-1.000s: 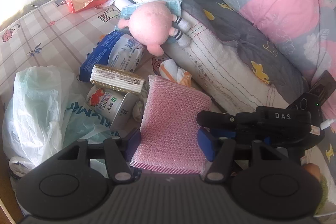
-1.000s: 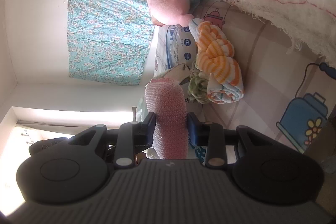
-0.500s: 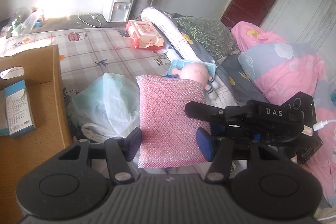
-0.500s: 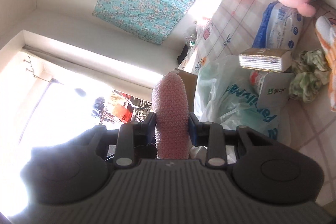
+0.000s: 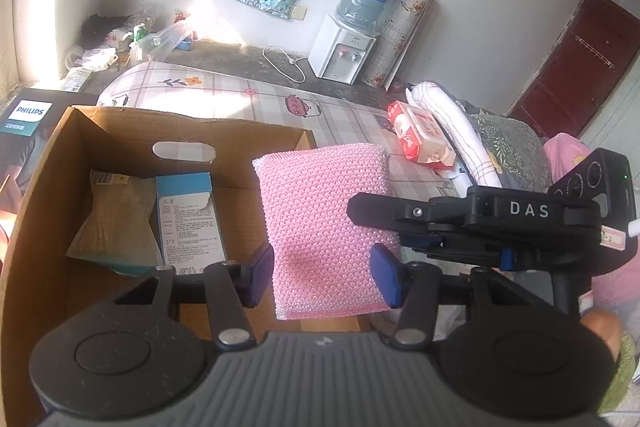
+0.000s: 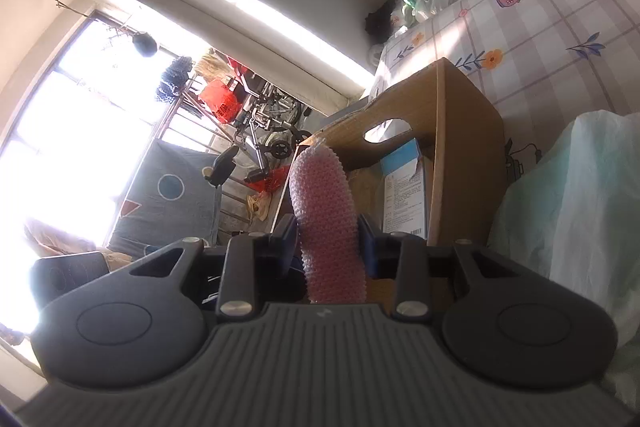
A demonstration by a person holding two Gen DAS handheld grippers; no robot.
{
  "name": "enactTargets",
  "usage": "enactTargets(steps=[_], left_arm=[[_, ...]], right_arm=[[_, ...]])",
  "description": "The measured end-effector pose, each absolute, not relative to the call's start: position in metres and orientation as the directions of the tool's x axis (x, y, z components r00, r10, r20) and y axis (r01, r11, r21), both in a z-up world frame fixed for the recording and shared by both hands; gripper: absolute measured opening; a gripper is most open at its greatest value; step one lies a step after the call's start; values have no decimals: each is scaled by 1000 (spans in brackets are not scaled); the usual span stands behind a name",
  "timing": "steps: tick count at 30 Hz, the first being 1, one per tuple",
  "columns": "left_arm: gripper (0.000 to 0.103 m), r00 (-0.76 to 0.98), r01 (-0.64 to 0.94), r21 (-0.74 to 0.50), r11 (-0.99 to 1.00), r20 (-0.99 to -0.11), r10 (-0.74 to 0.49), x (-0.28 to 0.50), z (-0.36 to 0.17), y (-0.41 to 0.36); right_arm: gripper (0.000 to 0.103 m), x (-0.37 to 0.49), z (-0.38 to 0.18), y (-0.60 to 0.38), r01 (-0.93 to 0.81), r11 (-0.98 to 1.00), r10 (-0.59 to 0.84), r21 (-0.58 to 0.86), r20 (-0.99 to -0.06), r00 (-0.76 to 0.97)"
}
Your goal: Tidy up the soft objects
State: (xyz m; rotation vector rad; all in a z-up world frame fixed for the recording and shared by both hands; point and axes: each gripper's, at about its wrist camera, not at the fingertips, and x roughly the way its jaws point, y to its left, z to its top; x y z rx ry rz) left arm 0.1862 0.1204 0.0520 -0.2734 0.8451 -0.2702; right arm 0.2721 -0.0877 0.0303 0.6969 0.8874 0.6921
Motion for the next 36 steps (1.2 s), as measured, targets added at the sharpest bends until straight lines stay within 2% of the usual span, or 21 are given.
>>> enactTargets(steps=[2,4,6,9,15,23,27,33,36], left_arm=[[54,631,91,-322,942,-714,-305,212,43,130],[54,609,68,-298,952,-744,-276,235,28,133],[53,574,28,-262,965,-786,-230,254,10,134],[53,524,1,-266,964,-821,-227,268,-12,135],[53,505,22,-241,970,-835,-219,270,-29,129],[32,499,34,-205,978,-845,-195,284,-35,121],[27,470,26,-177,984,-867,-168,298,-48,116],[27,458,-1,-163,987,-877,-145,309,-59,115],[31,446,5,-169,986,-882,-154,311,-63,115]], right_arm=[[35,294,33,-78,-271,639,738,720,-474,481],[42,312,31,-75,-268,701,682,661,-511,524],[42,321,27,-78,-256,738,642,625,-531,553],[42,329,12,-97,-217,718,647,661,-521,556],[43,312,9,-130,-195,713,633,673,-500,591],[43,270,13,-172,-161,698,617,698,-472,630],[43,248,4,-192,-115,691,599,713,-476,644],[43,216,-14,-219,-39,674,573,737,-489,658],[43,204,-19,-229,-13,666,562,746,-491,665]])
